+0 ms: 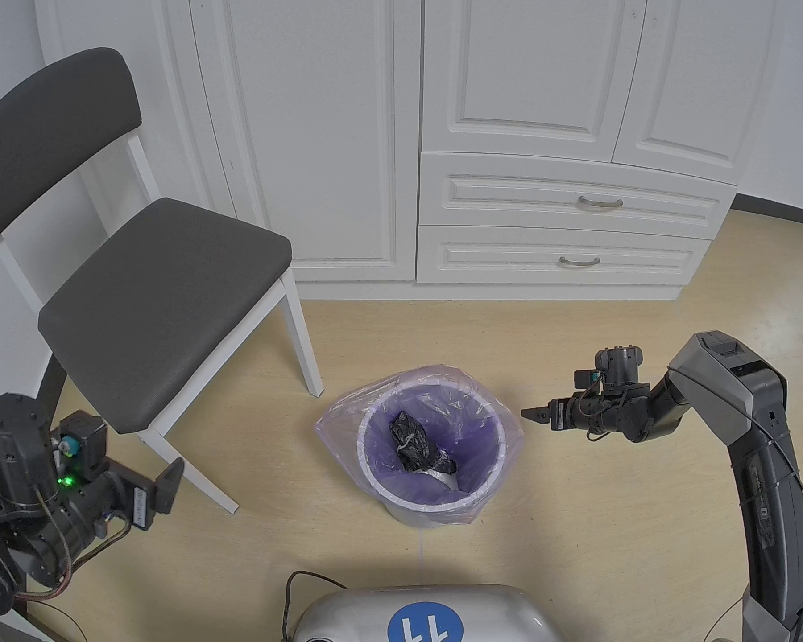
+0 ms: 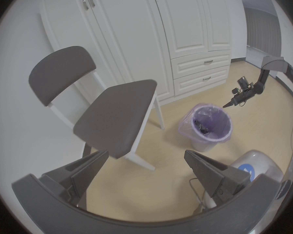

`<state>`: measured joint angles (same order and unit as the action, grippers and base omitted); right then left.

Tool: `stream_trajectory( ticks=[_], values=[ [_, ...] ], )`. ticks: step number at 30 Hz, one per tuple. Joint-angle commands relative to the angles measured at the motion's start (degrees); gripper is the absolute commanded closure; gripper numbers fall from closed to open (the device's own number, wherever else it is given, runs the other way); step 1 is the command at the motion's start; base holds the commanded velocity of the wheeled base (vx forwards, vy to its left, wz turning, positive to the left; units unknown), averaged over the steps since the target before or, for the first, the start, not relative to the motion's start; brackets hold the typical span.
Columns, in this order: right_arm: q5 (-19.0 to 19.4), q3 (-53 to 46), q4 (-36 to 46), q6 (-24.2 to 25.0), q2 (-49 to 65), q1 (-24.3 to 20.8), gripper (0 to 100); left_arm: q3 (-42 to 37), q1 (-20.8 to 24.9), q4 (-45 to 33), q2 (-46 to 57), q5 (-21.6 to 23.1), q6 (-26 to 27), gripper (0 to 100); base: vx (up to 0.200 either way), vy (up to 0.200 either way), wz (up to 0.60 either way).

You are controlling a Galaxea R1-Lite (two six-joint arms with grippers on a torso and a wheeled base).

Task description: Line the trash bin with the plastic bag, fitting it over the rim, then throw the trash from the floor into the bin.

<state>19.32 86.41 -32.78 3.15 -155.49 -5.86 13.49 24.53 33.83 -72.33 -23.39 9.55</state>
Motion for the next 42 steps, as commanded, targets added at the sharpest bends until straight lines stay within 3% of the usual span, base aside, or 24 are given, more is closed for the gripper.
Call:
stream_trajectory(
  ticks=[1,6,9,17,20,21,25,27,32,38,42],
  values=[
    [0.0,0.0,0.0,0.0,0.0,0.0,0,5.5,5.3,1.1,-10.4,0.1,-1.3,0,0.0,0.0,0.0],
    [0.0,0.2,0.3,-0.1,0.0,0.0,0,9.2,6.1,1.2,-18.2,0.4,-1.5,0,0.0,0.0,0.0],
    [0.0,0.2,0.2,-0.1,0.0,0.0,0,15.3,5.3,1.3,-30.3,1.5,-4.1,0,0.0,0.0,0.0],
    [0.0,0.4,0.0,-0.1,-0.2,0.0,0,31.4,-0.7,5.8,-50.3,6.4,-3.9,0,0.0,0.0,0.0],
    [0.0,0.4,0.0,-0.1,-0.2,0.0,0,39.9,-3.8,4.9,-57.4,13.3,-3.7,0,0.0,0.0,0.0],
    [0.0,0.4,0.0,-0.1,-0.2,0.0,0,40.2,-3.9,4.8,-57.7,13.6,-3.7,0,0.0,0.0,0.0],
    [0.0,0.4,0.0,0.0,-0.2,0.0,0,49.0,-7.4,0.1,-62.8,25.1,-3.4,0,0.0,0.0,0.0],
    [0.0,0.4,0.0,0.1,-0.2,0.0,0,52.5,-9.1,-1.4,-65.8,27.9,-1.2,0,0.0,0.0,0.0],
    [0.0,0.4,0.0,0.1,-0.2,0.0,0,62.2,-13.0,-3.2,-74.4,30.0,8.6,0,0.0,0.0,0.0],
    [0.1,1.0,-0.1,0.0,-0.5,0.0,0,71.7,-13.5,-8.9,-79.3,30.8,8.8,0,0.0,0.0,0.0],
    [0.1,1.5,-0.2,0.1,-0.9,0.1,0,80.7,-12.0,-12.4,-84.6,33.8,8.8,0,0.0,0.0,0.0]
  ],
)
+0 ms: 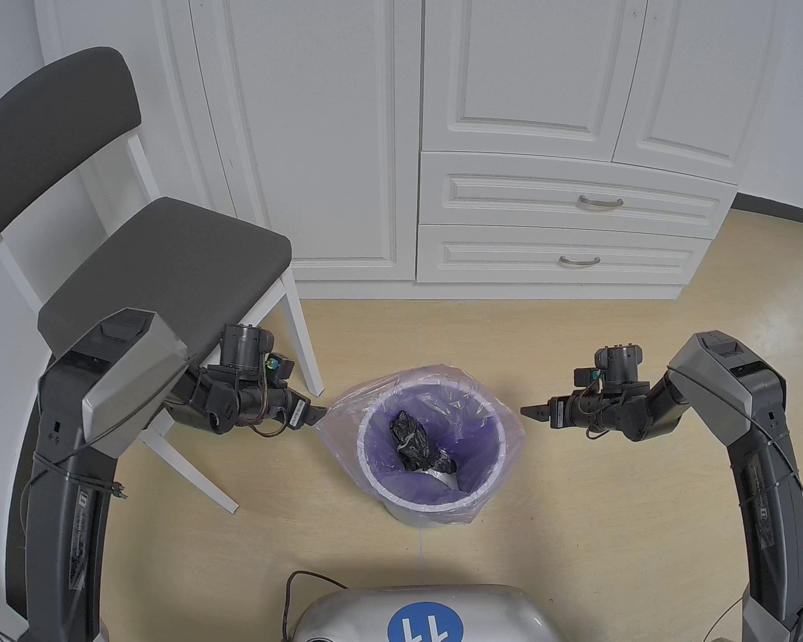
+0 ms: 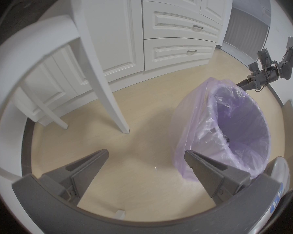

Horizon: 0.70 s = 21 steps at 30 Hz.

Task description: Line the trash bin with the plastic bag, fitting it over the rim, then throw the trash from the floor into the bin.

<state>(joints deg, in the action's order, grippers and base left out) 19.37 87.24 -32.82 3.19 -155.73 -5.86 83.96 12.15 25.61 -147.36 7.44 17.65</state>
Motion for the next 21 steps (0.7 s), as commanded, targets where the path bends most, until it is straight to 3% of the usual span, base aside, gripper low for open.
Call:
stream_trajectory(
  ticks=[1,3,9,12,21],
  values=[
    [0.1,0.7,-0.1,0.1,-0.6,0.1,0,11.3,0.6,-5.1,-9.9,4.1,0.7,0,0.0,0.0,0.0],
    [0.1,0.7,-0.1,0.1,-0.7,0.1,0,13.5,0.9,-8.4,-10.2,6.4,0.6,0,0.0,0.0,0.0],
    [0.1,0.8,0.0,0.1,-0.7,0.1,0,21.6,1.0,-13.9,-14.0,6.0,1.0,0,0.0,0.0,0.0],
    [0.1,0.8,-0.1,0.1,-0.7,0.1,0,29.7,1.3,-18.7,-18.8,5.8,1.3,0,0.0,0.0,0.0],
    [-0.1,2.6,0.6,0.1,-1.9,0.1,0,30.6,1.8,-21.6,-21.0,6.3,3.1,0,0.0,0.0,0.0]
  ],
)
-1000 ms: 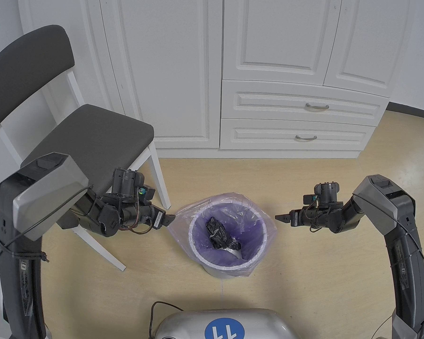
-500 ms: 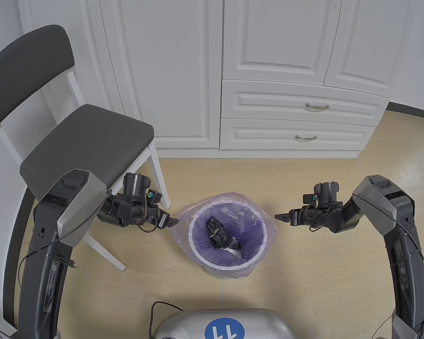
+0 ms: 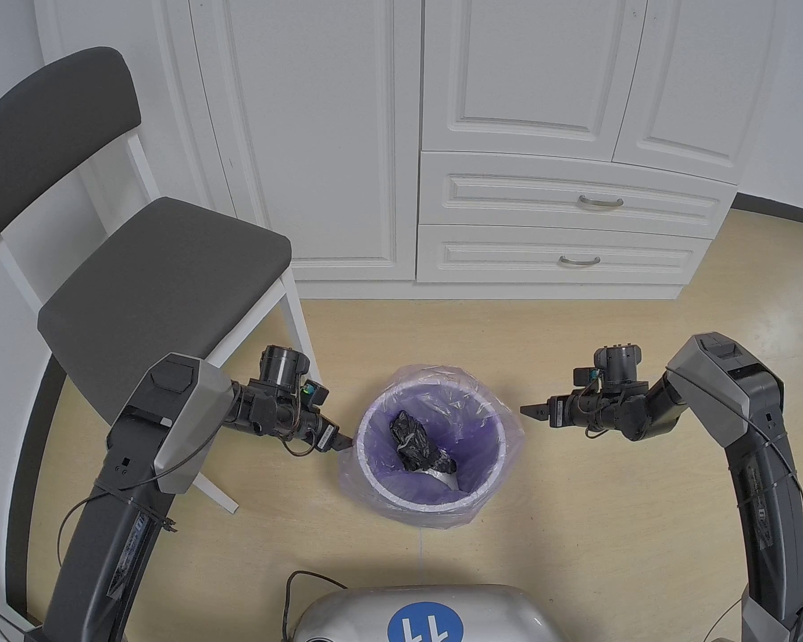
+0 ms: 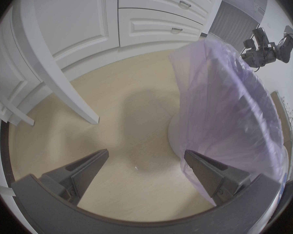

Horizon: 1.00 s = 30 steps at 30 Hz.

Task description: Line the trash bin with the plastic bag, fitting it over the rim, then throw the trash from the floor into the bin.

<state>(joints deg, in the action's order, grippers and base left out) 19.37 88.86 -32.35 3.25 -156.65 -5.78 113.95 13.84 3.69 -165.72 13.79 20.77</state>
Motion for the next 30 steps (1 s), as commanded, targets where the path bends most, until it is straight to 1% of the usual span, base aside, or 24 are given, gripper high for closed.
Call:
stream_trajectory(
  ticks=[1,4,6,10,12,14,15,16,18,20,23,24,25,26,27,28,30],
  values=[
    [-0.4,1.1,-0.3,-0.6,-1.6,0.1,0,0.6,0.1,0.6,-3.1,-0.2,0.0,0,0.0,0.0,0.0],
    [-0.5,1.2,-0.4,-3.4,-2.5,0.4,0,0.6,0.1,1.4,-3.6,-0.2,-0.5,0,0.0,0.0,0.0],
    [-0.4,1.1,-0.7,-3.6,-2.5,0.4,0,0.6,0.1,1.8,-3.6,-0.3,-0.6,0,0.0,0.0,0.0],
    [0.3,0.3,0.5,-3.0,0.2,0.5,0,0.6,-0.1,6.7,-3.6,-0.6,-1.3,0,0.0,0.0,0.0],
    [2.2,-1.1,2.6,-1.4,2.5,0.8,0,0.6,-0.2,8.8,-3.5,-0.7,-2.6,0,0.0,0.0,0.0],
    [6.5,-1.8,7.3,1.0,5.0,0.2,0,0.6,-0.2,9.0,-2.9,-0.7,-2.9,0,0.0,0.0,0.0],
    [7.1,-1.8,8.1,1.2,5.4,0.2,0,0.6,-0.3,9.0,-2.9,-0.7,-2.9,0,0.0,0.0,0.0],
    [9.2,-0.6,12.6,2.4,6.2,-0.5,0,0.6,-0.3,9.2,-2.7,-0.7,-2.9,0,0.0,0.0,0.0],
    [9.4,1.8,15.9,2.5,5.5,-2.0,0,0.6,-0.2,9.2,-2.5,-1.0,-2.8,0,0.0,0.0,0.0],
    [8.5,8.1,20.9,2.7,2.0,-4.0,0,0.6,-0.1,9.4,-2.2,-2.2,-2.8,0,0.0,0.0,0.0],
    [5.4,17.0,28.0,2.3,-2.9,-4.9,0,0.6,0.1,9.6,-2.2,-2.5,-2.8,0,0.0,0.0,0.0],
    [4.7,18.5,29.4,2.2,-3.7,-4.9,0,0.6,0.1,9.6,-2.2,-2.5,-2.8,0,0.0,0.0,0.0],
    [1.9,24.1,33.3,1.9,-6.4,-4.9,0,0.6,0.1,9.8,-2.2,-2.5,-2.8,0,0.0,0.0,0.0],
    [-0.6,25.7,36.0,1.9,-8.5,-4.7,0,0.6,0.1,9.8,-2.2,-2.5,-2.8,0,0.0,0.0,0.0],
    [-2.2,25.7,36.7,1.8,-9.7,-4.4,0,0.6,0.1,10.2,-2.3,-2.5,-2.9,0,0.0,0.0,0.0],
    [-2.8,25.7,36.7,1.4,-10.1,-4.3,0,0.6,0.1,10.5,-2.4,-2.5,-2.9,0,0.0,0.0,0.0],
    [-3.7,25.7,36.6,-1.0,-10.5,-4.2,0,0.6,0.1,12.2,-2.8,-2.5,-3.0,0,0.0,0.0,0.0]
  ],
)
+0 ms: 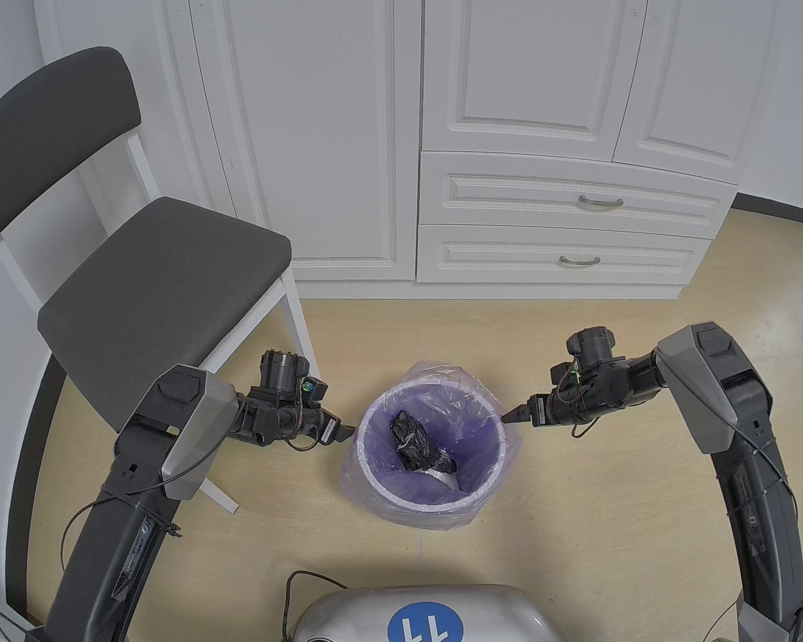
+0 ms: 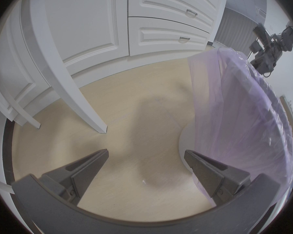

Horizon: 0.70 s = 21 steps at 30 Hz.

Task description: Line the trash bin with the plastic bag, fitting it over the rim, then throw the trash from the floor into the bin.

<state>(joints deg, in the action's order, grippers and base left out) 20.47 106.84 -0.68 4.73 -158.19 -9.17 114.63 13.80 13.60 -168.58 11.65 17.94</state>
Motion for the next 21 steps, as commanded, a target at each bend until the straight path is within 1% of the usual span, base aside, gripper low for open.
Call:
stream_trajectory(
  ticks=[1,11,14,17,18,19,21],
  values=[
    [-4.7,7.8,5.0,-2.5,-9.0,-0.9,0,0.0,0.1,2.6,0.1,-0.4,-0.1,0,0.0,0.0,0.0],
    [-4.7,7.8,4.5,-2.4,-8.8,-0.8,0,0.0,0.5,2.7,1.2,-0.6,0.0,0,0.0,0.0,0.0],
    [-4.6,7.8,4.9,-2.2,-5.4,-0.4,0,0.0,0.6,1.8,4.4,-2.1,0.2,0,0.0,0.0,0.0],
    [-3.9,-0.9,3.3,-2.2,1.3,0.6,0,0.0,2.3,-2.8,10.0,-8.8,0.5,0,0.0,0.0,0.0],
    [-3.9,-0.9,3.3,-2.2,1.3,0.6,0,0.0,2.3,-2.8,10.0,-8.8,0.5,0,0.0,0.0,0.0],
    [-3.9,-4.8,1.0,-2.2,3.5,1.2,0,0.0,3.9,-6.7,12.0,-14.8,0.4,0,0.0,0.0,0.0],
    [-4.0,-8.3,-2.7,-2.3,4.8,2.0,0,0.0,5.4,-8.9,12.9,-22.4,0.4,0,0.0,0.0,0.0]
  ],
)
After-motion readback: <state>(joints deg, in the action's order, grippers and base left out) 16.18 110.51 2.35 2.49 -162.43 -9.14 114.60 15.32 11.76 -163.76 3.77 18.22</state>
